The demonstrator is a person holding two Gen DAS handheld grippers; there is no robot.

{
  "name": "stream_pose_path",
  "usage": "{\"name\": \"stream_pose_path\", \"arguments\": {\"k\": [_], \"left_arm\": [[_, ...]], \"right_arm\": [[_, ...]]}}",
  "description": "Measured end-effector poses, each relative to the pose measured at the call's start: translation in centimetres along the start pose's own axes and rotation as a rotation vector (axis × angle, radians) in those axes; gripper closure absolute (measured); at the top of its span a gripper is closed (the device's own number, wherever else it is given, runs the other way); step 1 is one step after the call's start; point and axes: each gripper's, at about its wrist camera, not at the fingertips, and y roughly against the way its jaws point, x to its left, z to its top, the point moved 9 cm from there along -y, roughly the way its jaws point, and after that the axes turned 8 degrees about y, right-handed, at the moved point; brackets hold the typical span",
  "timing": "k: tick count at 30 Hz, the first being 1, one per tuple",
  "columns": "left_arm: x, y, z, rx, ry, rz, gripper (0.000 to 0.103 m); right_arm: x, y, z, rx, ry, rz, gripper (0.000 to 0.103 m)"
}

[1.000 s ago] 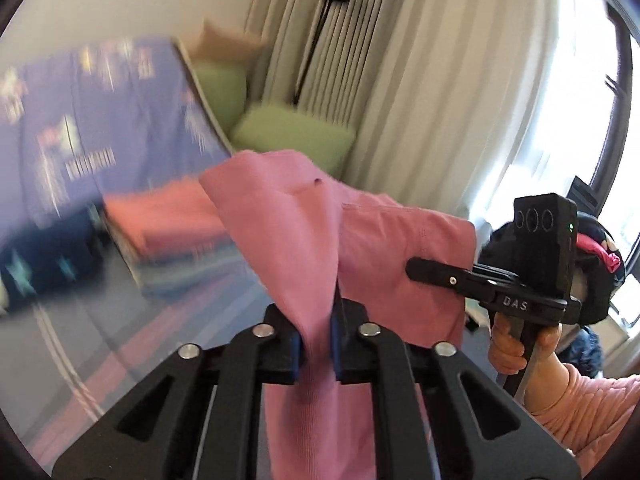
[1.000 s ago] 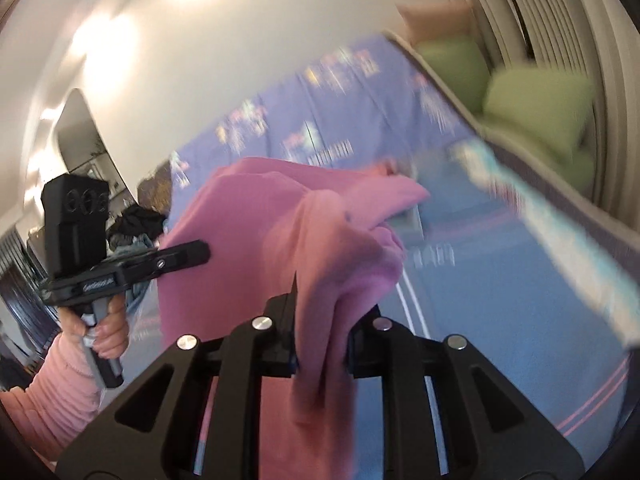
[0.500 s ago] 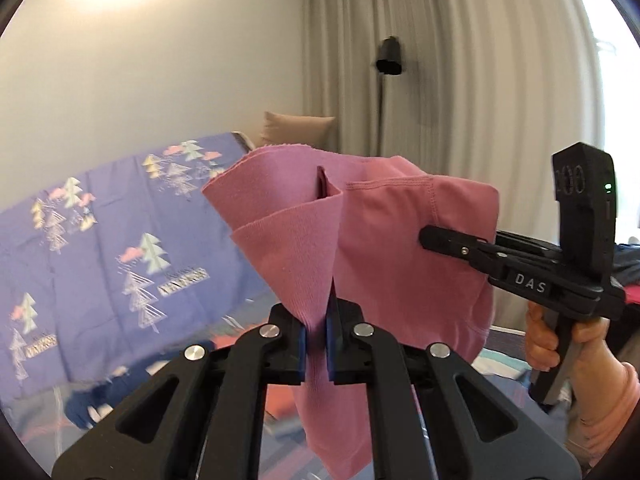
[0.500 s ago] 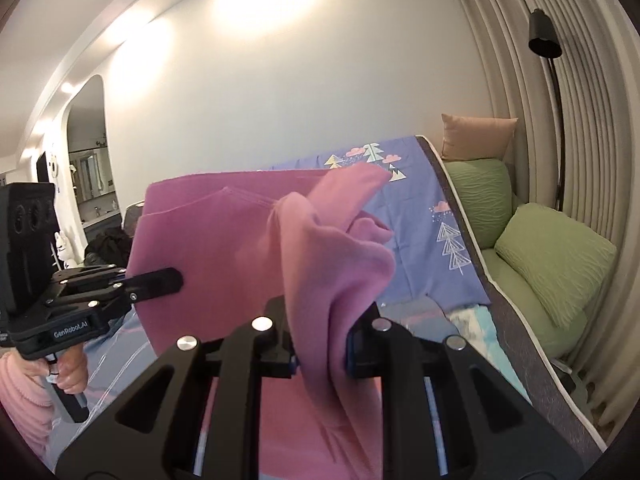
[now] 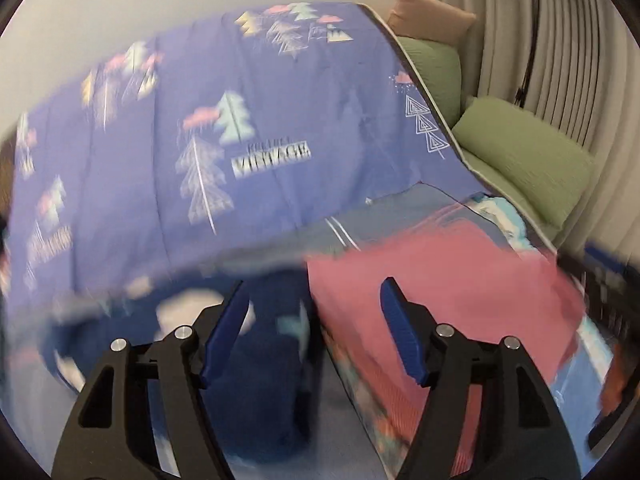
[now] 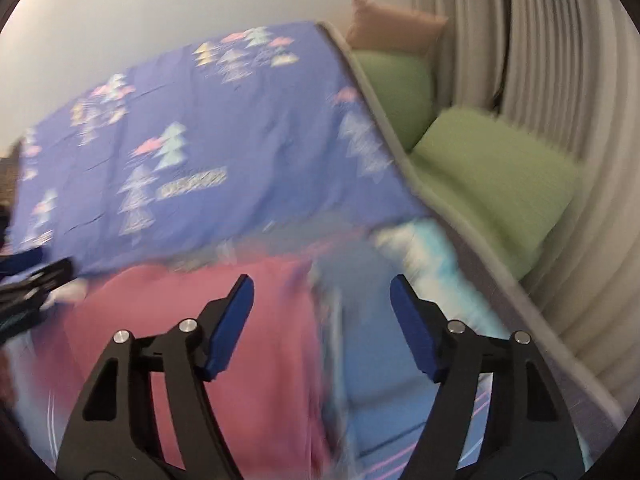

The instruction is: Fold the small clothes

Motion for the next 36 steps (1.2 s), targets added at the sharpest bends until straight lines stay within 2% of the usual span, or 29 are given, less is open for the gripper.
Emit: {"name": "stream_pose_path", "arguments": {"k": [2, 4, 5, 7, 8, 11, 16, 20, 23, 27, 31, 36], "left_arm": [[0.7, 1.9, -2.3, -0.014, 0.052, -0.045, 0.029], [0.7, 4.2, -5.2, 0.007, 0.058, -0.086, 0.026], [0.4, 5.8, -6.5, 0.000, 0.045, -0.102, 0.025], [-0.3, 9.3, -9.3, -0.032, -0.006, -0.109, 0.005], [-0.7, 10.9, -10.9, -0.042, -0.031, -0.112, 0.002], [-1.5, 14.3, -14.4, -0.049, -0.065, -0.106, 0.001], [-4.3, 20.7, -18.0, -0.119, -0.135, -0.104, 0.001], [-6.6, 25.6, -20.7, -0.151, -0.206, -0.085, 0.001], [-7.4, 28.6, -21.8, -0.185, -0.197, -0.092, 0.001], [-7.8, 32.0, -23.0, -0.211, -0.195, -0.093, 0.001], [-7.3, 33.8, -23.6, -0.252, -0.206, 0.003, 0.001], [-6.4, 35.3, -23.9, -0.260, -0.153, 0.038, 0.001]], "right_arm": [[0.1, 1.8, -3.5, -0.007, 0.022, 0.025, 0.032], [0.3, 4.4, -7.1, -0.002, 0.041, 0.053, 0.031], [0.2, 5.5, -8.5, 0.000, 0.044, 0.063, 0.029], [0.3, 8.4, -11.4, 0.006, 0.040, 0.090, 0.027], [0.4, 9.8, -12.4, 0.011, 0.032, 0.098, 0.026], [0.4, 14.0, -14.7, 0.032, -0.001, 0.110, 0.023], [-0.1, 20.9, -16.4, 0.023, -0.070, 0.082, 0.019], [0.3, 26.7, -16.7, -0.036, -0.056, 0.015, 0.015], [1.0, 30.7, -17.0, -0.073, -0.029, -0.002, 0.013], [1.2, 33.7, -17.2, -0.100, -0.028, -0.014, 0.012], [1.7, 35.9, -17.6, -0.115, -0.016, -0.013, 0.011], [2.5, 37.4, -18.3, -0.114, 0.014, -0.004, 0.011]]}}
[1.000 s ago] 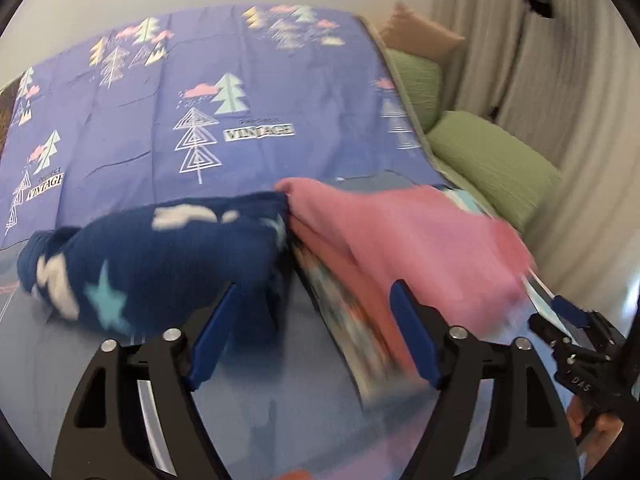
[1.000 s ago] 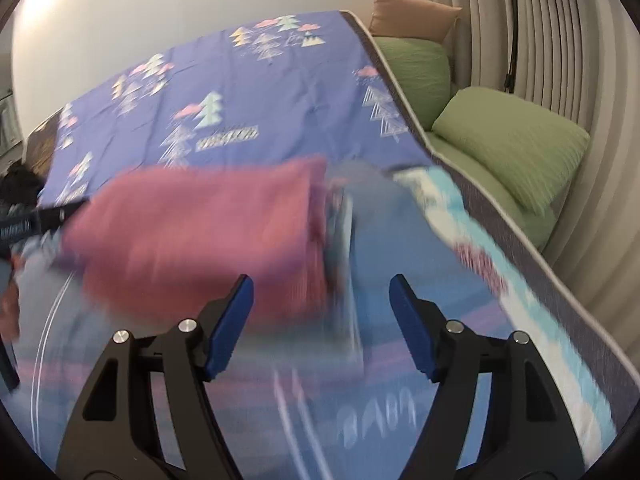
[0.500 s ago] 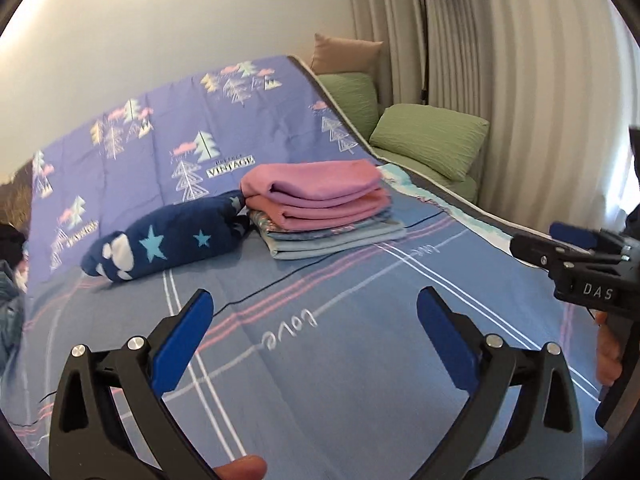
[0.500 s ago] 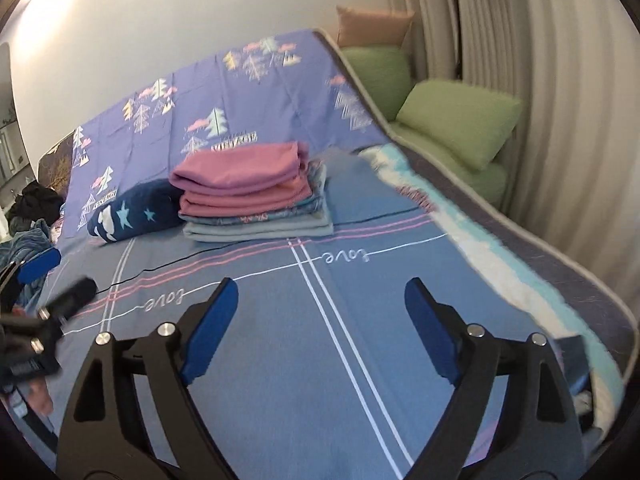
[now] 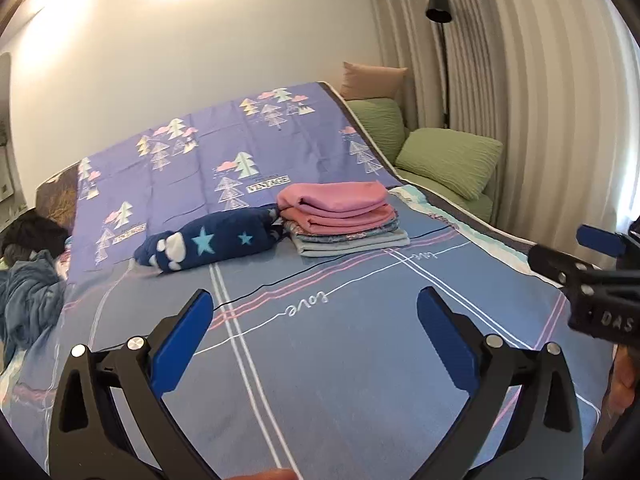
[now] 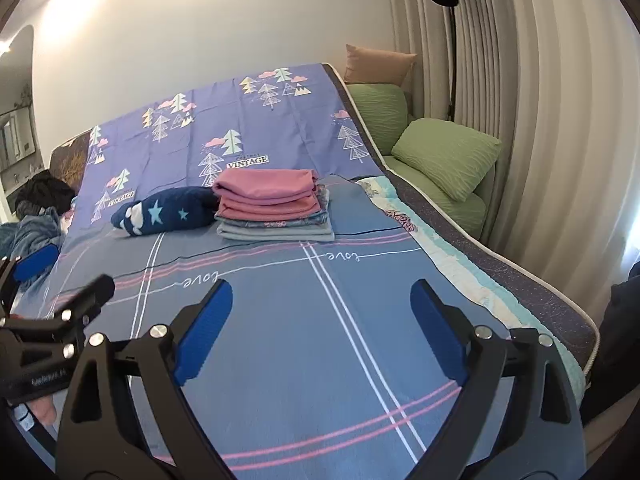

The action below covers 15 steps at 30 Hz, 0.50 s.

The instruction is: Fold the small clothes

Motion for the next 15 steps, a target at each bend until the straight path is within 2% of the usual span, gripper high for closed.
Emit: {"name": "stream_pose_path", "arguments": {"k": [3, 15], "left_arm": [[0.2, 0.9, 0.0, -0.012, 0.003, 0.023, 0.001], [-0.2, 2.6, -0.8, 0.003, 0.024, 0.003, 0.001]], "right_arm": [[0.4, 0.6, -0.3, 0.001, 0.007, 0.014, 0.011], [1.1, 2.2, -0.6, -0.015, 0.020, 0.032, 0.010]]}}
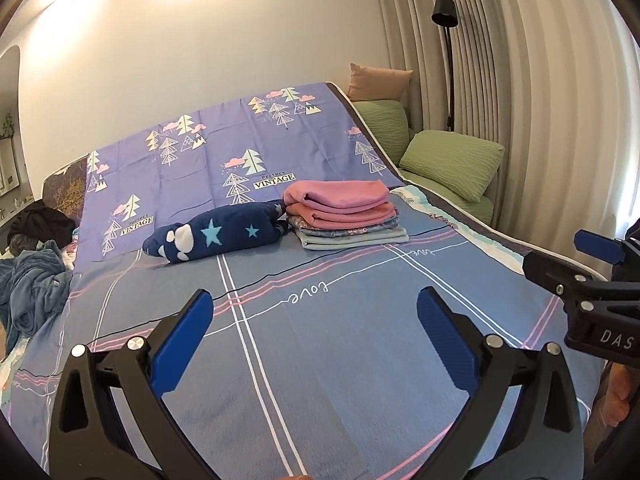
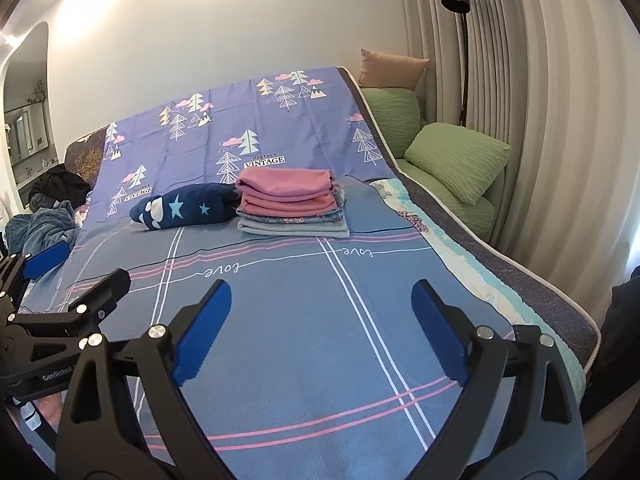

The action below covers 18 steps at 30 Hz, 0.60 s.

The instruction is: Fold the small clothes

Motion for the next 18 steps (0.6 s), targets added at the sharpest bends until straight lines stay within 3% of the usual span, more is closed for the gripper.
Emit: {"name": "stream_pose_path", "arguments": {"k": [18], "left_arm": [[0.34, 0.59, -0.69, 0.014, 0.022, -0.002, 0.001]], "right_arm": [[0.97, 0.41, -0.76, 0.017, 0.000, 0.008, 0.009]]}}
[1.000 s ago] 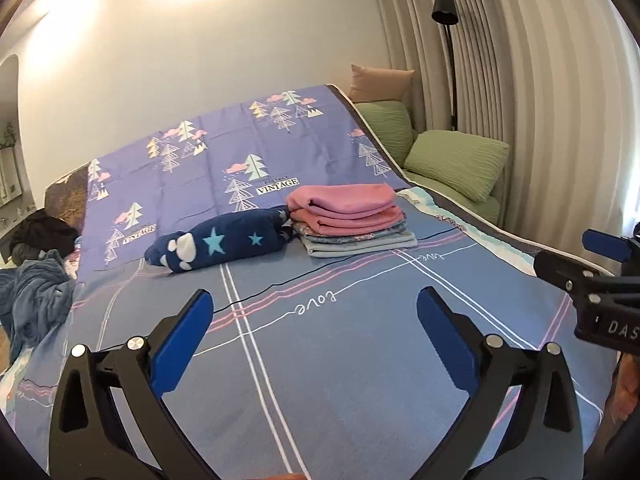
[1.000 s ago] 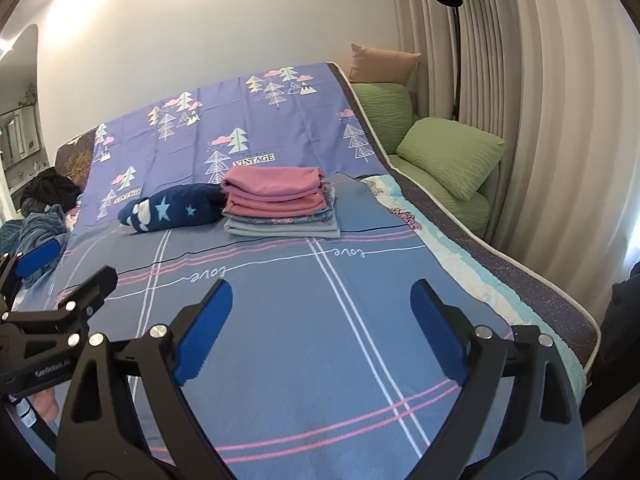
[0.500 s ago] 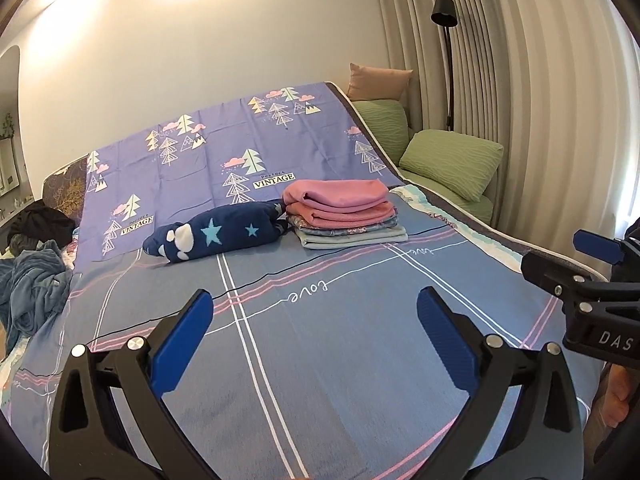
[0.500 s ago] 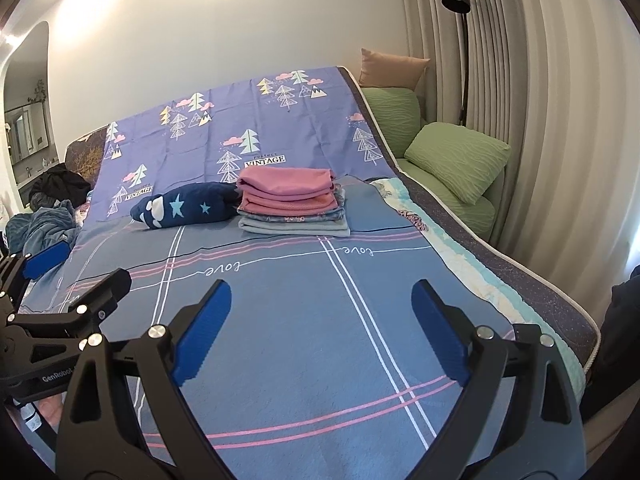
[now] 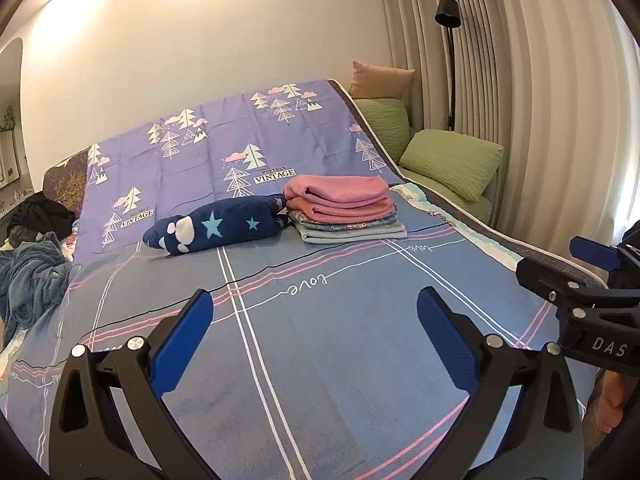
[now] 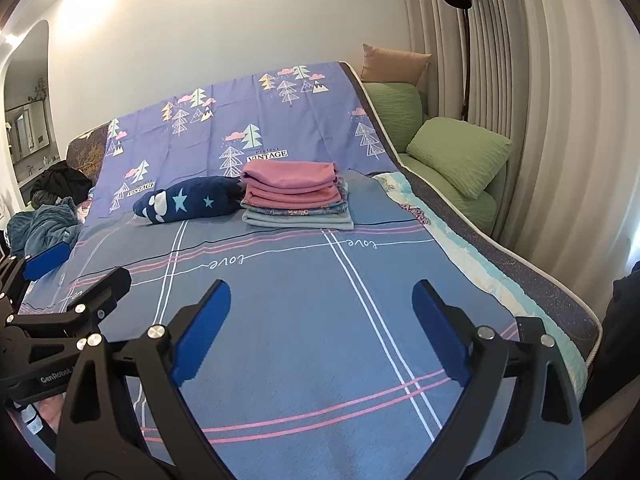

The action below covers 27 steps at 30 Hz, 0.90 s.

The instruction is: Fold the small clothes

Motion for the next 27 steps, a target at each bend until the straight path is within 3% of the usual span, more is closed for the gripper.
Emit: {"name": "stream_pose_path", "arguments": {"k": [27], "left_arm": [[-0.03, 0.48, -0.36, 0.000, -0.012, 0.007, 0.001]], "right_arm": [[0.66, 0.23, -0.39, 0.006, 0.010, 0.009, 0.009]]}}
